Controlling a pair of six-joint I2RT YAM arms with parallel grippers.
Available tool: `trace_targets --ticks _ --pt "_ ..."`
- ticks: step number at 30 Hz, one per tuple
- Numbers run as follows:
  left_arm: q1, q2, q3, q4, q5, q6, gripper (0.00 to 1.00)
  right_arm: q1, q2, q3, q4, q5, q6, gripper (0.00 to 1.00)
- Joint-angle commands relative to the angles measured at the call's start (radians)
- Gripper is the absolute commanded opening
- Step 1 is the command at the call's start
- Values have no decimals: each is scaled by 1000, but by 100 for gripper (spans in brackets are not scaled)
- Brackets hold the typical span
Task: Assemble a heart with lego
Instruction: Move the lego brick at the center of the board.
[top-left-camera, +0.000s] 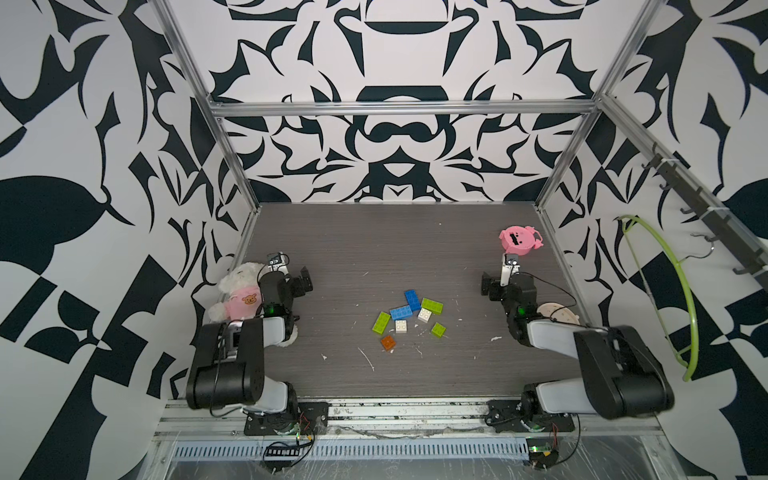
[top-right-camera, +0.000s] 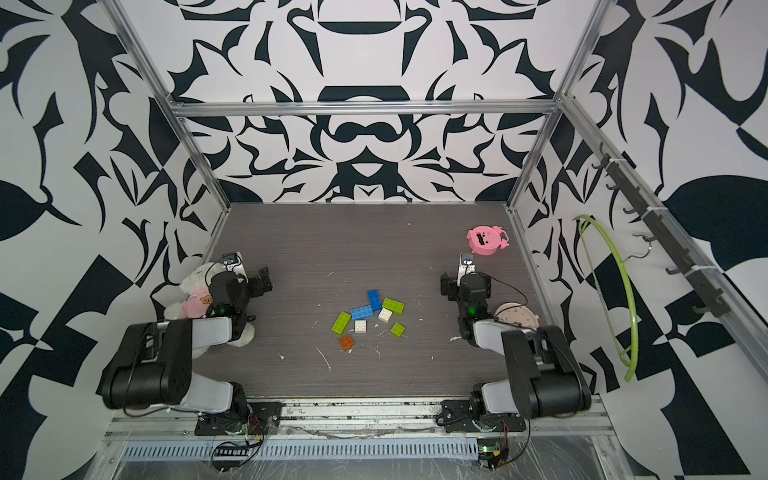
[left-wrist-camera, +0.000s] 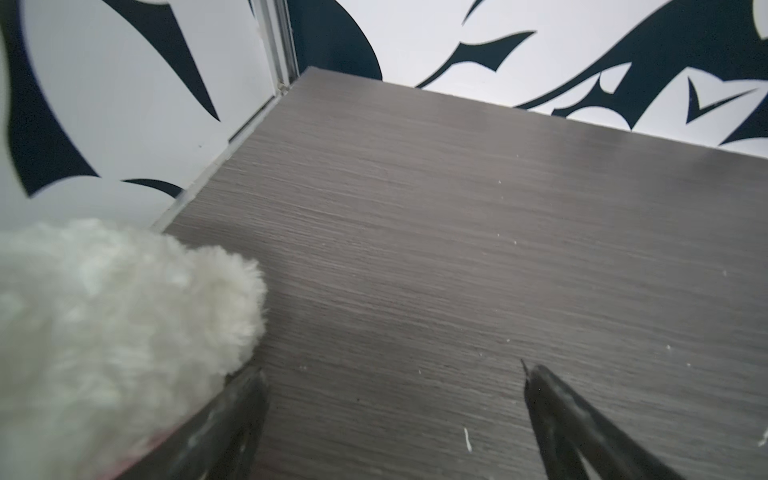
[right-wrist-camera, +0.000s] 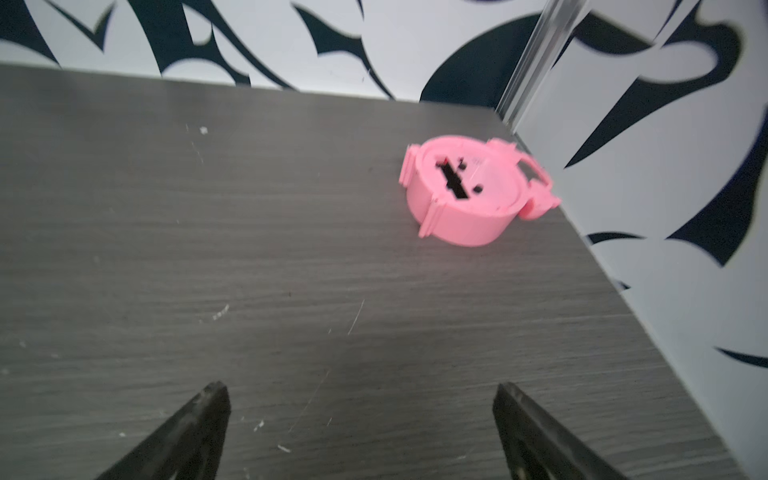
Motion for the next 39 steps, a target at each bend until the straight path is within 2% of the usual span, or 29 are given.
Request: trace_targets --ticks 1,2,4,6,8,11,13,16,19,22,25,30,35,39 --pt "7 -157 138 -360 -100 -157 99 -2 -168 141 -268 0 138 100" --pt "7 -183 183 -454 -100 -201 99 -1 -198 179 -330 -23 183 100" --pt "12 -207 251 -570 -33 -221 99 -1 -214 228 -384 -162 205 100" --pt "13 -217 298 -629 97 -230 99 -2 -197 293 -454 -341 215 97" --pt "13 -219 333 -680 210 -256 99 -2 -164 347 -548 -461 254 92" --pt "12 -215 353 -725 364 -318 99 11 -100 394 -649 -593 301 85" --pt "4 -208 351 -749 454 -345 99 55 -62 420 -721 -627 300 80" --pt "-46 -195 332 -769 516 -393 99 194 -2 481 -855 -558 230 79" --pt "-172 -162 333 -796 489 -377 99 332 101 583 -999 -474 172 73" --pt "-296 -102 360 -836 414 -352 99 401 205 671 -1095 -470 157 64" --pt "-364 -22 368 -818 411 -357 99 462 261 720 -1133 -416 141 62" --pt "-402 78 390 -800 419 -361 99 520 331 791 -1256 -388 104 51" --pt "-412 112 387 -750 410 -361 99 522 281 718 -1284 -371 113 48" --pt "-411 172 418 -721 437 -361 99 517 293 726 -1296 -283 92 48"
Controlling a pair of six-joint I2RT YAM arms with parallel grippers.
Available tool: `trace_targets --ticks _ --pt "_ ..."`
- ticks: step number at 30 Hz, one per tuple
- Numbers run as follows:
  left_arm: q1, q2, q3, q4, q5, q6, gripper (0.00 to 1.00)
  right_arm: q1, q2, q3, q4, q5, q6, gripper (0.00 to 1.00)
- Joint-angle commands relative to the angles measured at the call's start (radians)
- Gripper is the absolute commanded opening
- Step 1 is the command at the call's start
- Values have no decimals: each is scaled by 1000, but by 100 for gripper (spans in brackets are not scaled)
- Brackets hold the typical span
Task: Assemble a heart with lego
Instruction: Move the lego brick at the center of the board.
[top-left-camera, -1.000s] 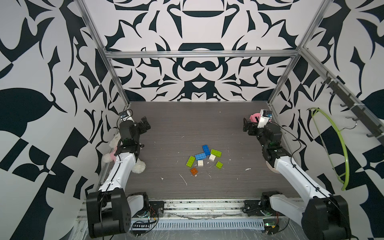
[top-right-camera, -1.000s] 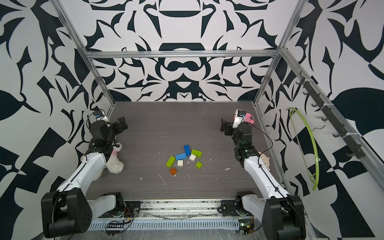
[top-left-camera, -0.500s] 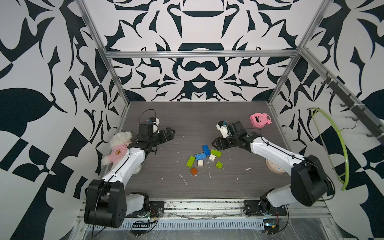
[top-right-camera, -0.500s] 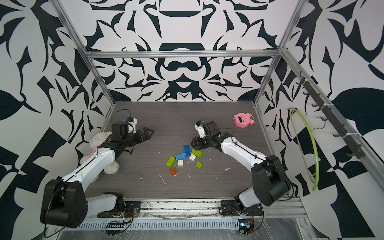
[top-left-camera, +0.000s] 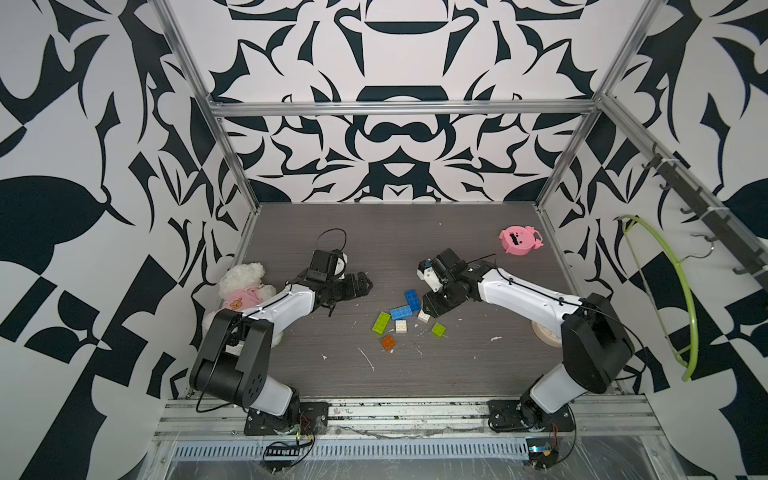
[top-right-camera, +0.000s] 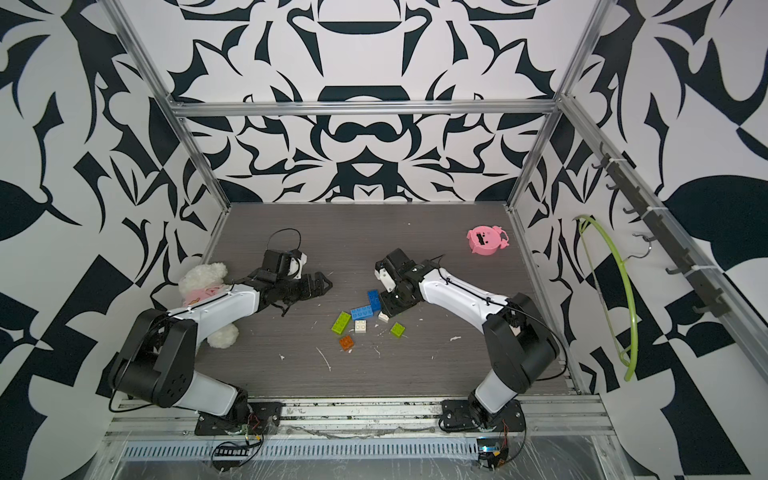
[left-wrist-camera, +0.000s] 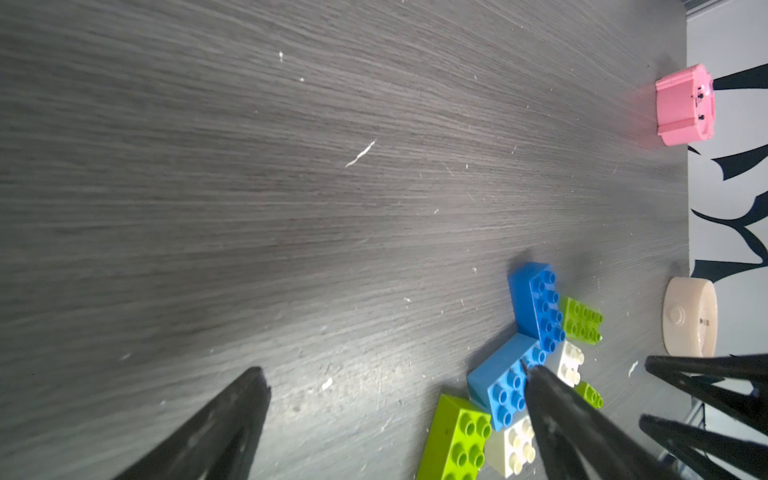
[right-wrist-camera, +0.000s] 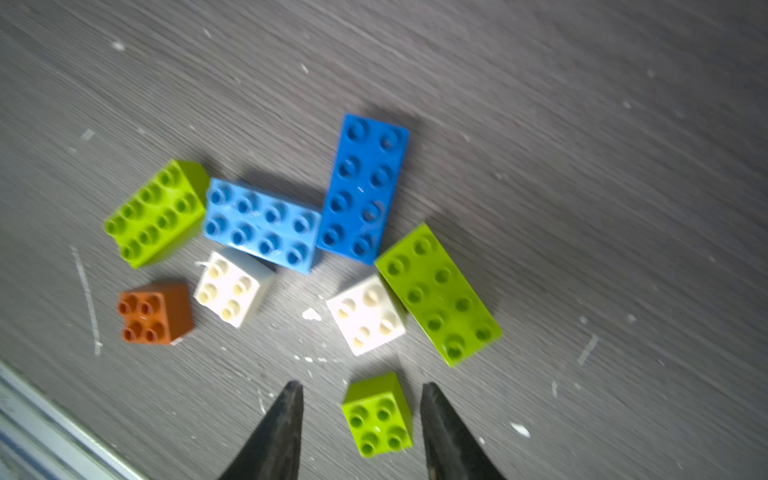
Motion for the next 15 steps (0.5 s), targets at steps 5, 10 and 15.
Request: trace_targets --ticks 5,10,15 --pt "-6 117 87 64 79 -8 100 -43 91 78 -56 109 -71 47" --pt "-18 152 111 70 99 -6 99 -44 147 134 -48 80 -86 47" --pt "-20 167 118 76 97 -2 99 -48 225 191 -83 91 -123 49"
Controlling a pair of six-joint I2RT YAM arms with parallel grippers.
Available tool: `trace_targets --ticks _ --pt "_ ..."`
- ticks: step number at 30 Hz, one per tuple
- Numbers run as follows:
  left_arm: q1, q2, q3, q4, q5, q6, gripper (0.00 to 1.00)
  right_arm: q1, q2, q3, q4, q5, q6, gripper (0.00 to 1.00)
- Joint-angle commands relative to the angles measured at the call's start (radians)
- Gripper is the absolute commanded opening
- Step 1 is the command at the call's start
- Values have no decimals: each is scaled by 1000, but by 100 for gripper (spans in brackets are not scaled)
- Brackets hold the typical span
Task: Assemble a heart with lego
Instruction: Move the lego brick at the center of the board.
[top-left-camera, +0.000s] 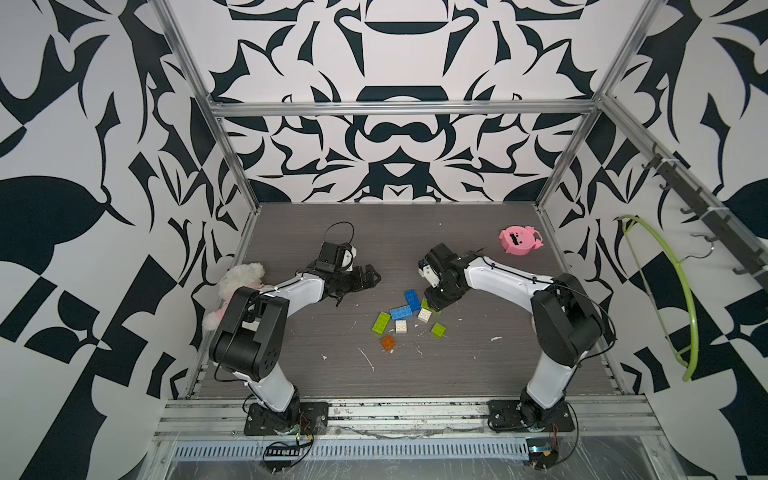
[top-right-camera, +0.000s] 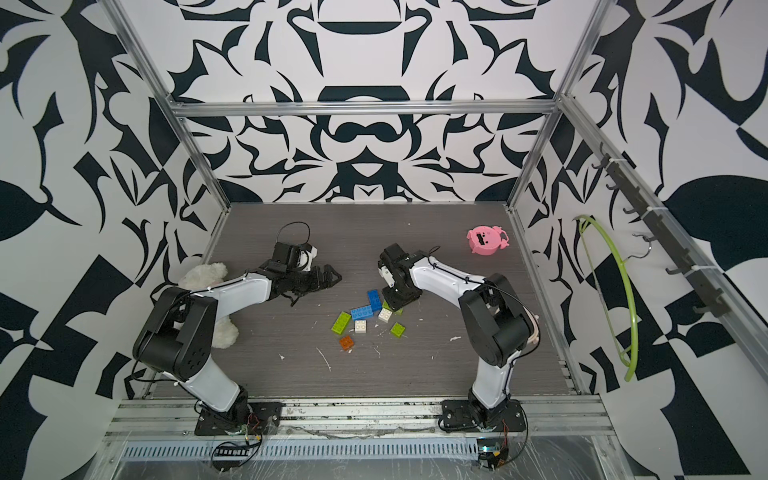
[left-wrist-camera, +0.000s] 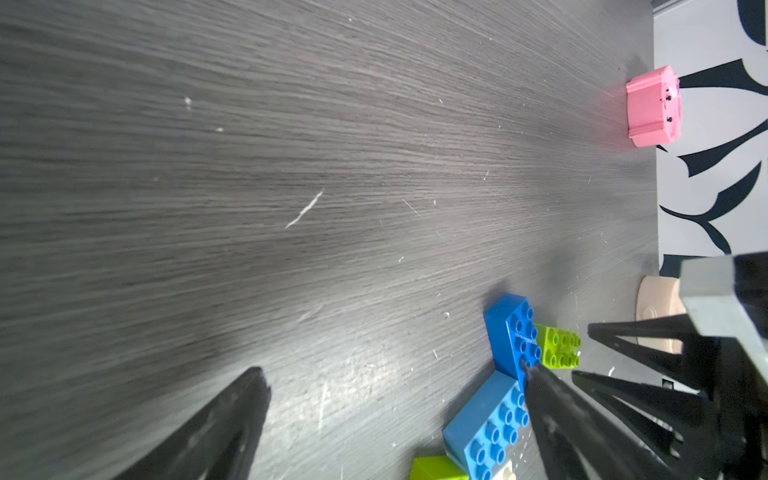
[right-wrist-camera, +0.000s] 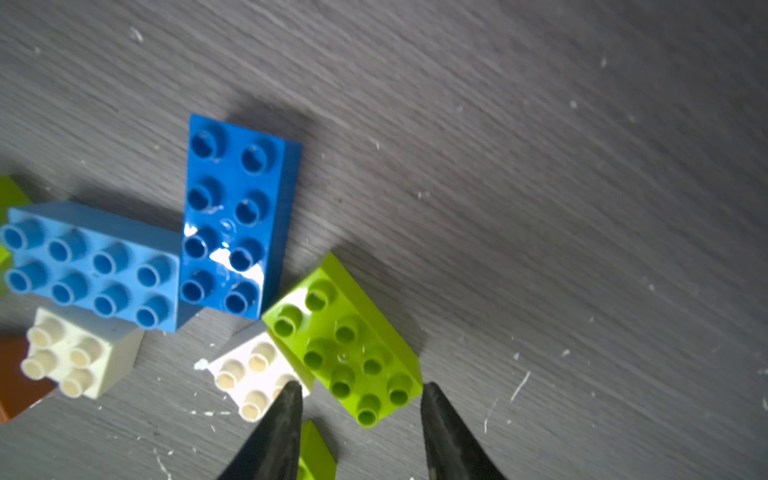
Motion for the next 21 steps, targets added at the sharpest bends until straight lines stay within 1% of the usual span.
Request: trace_targets --ticks 1,5,8,12,15,18,21 --pt "-4 21 21 8 21 3 99 0 27 62 -45 11 -39 49" --pt "-3 24 24 2 25 7 99 -7 38 49 -38 2 -32 49" --pt "-4 23 23 0 21 9 99 -31 32 40 -29 -5 -12 49" --pt "-4 31 28 -3 29 9 99 -91 5 23 -19 27 28 48" --pt "-3 28 27 -3 26 9 99 -124 -24 8 -16 86 41 48" --pt "-4 27 28 -3 26 7 99 -126 -45 0 -13 32 22 48" --pt "-4 31 33 -3 26 4 99 -126 -53 -8 0 -20 32 49"
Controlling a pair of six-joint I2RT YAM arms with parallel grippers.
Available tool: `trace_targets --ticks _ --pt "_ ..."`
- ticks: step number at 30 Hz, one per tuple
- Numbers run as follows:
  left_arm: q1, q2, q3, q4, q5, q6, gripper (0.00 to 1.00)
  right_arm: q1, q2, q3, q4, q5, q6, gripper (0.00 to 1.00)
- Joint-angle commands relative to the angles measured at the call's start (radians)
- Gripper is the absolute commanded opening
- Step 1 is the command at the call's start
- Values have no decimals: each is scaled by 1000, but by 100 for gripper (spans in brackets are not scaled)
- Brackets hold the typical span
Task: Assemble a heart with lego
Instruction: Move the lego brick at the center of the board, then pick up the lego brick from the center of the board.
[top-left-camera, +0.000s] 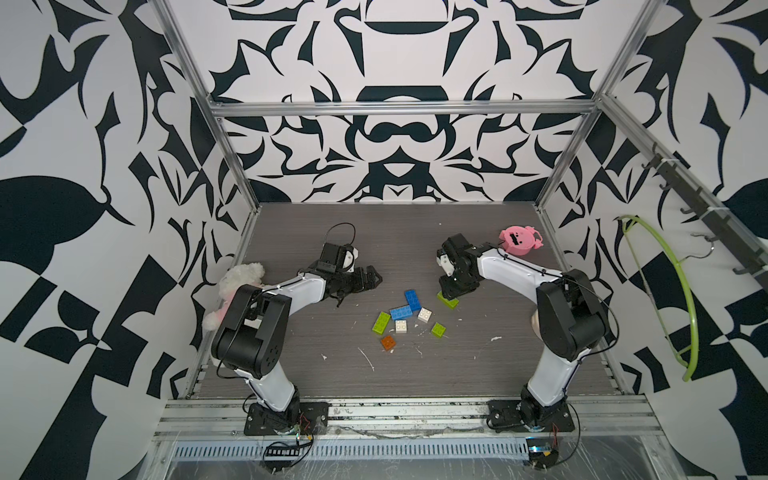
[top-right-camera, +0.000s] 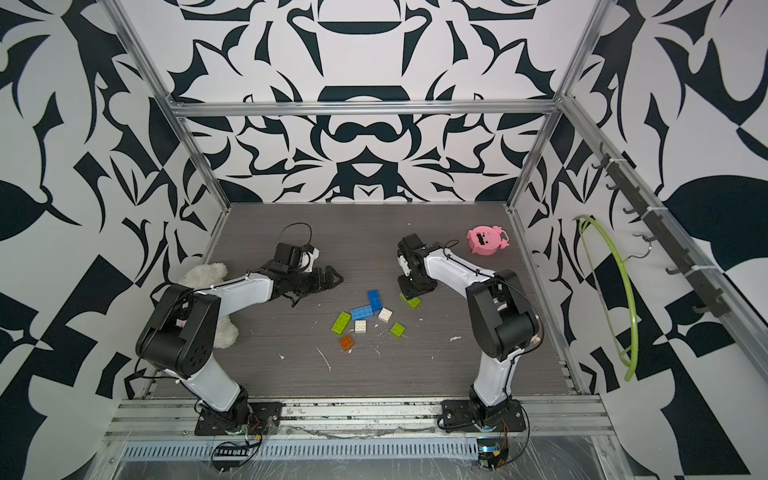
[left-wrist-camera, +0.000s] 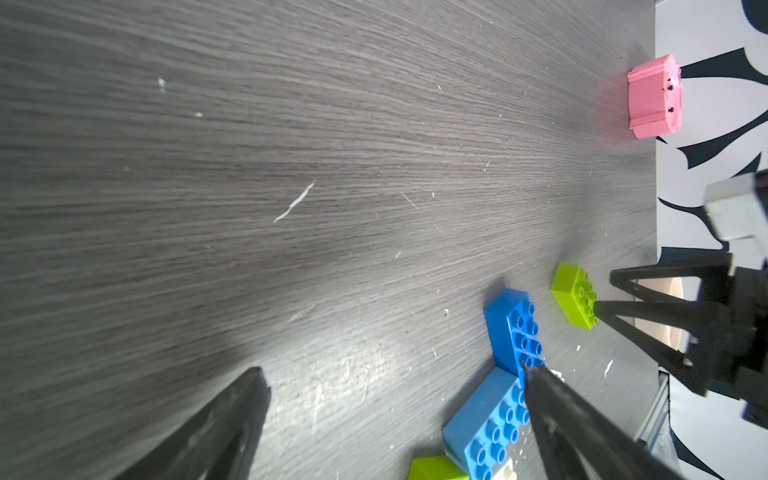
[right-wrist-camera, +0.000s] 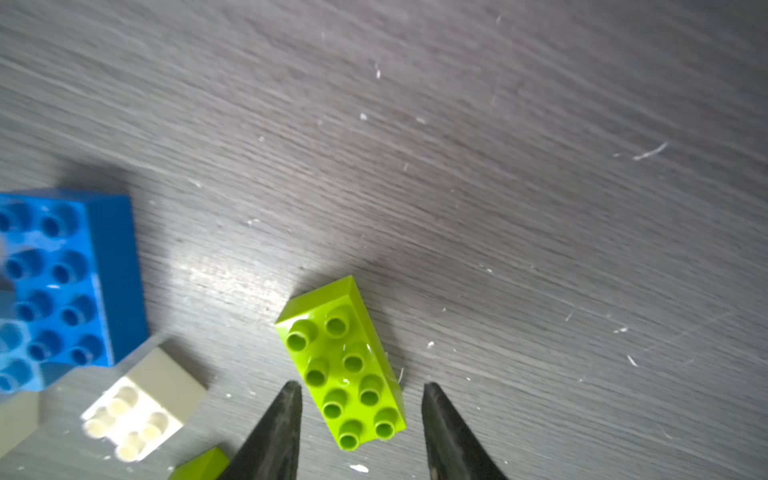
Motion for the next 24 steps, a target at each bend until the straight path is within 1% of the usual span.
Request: trace_targets --ticks 1,5,8,12,15,17,19,21,23,24 --pt "-1 14 33 -6 14 3 99 14 -37 -11 10 -44 14 50" --pt "0 10 33 -5 21 1 99 15 -40 -13 -5 -32 13 50" --pt "-2 1 28 -16 8 10 99 42 -124 -61 26 -90 15 49" --pt "-1 5 28 -14 -3 17 99 80 -198 -119 -29 -143 34 49" --pt "-1 29 40 1 2 14 99 110 -227 -159 -42 -112 60 49" --pt "-1 48 55 10 15 12 99 113 -235 -180 -12 -133 74 49" --pt "-1 67 69 22 32 4 99 139 -231 -187 49 -181 91 49" --pt "0 74 80 20 46 3 99 177 -198 -154 56 -161 90 52" --pt "-2 72 83 18 49 4 99 192 -153 -115 38 -134 72 55" --pt "-1 68 83 15 48 7 99 192 -131 -96 21 -102 67 56"
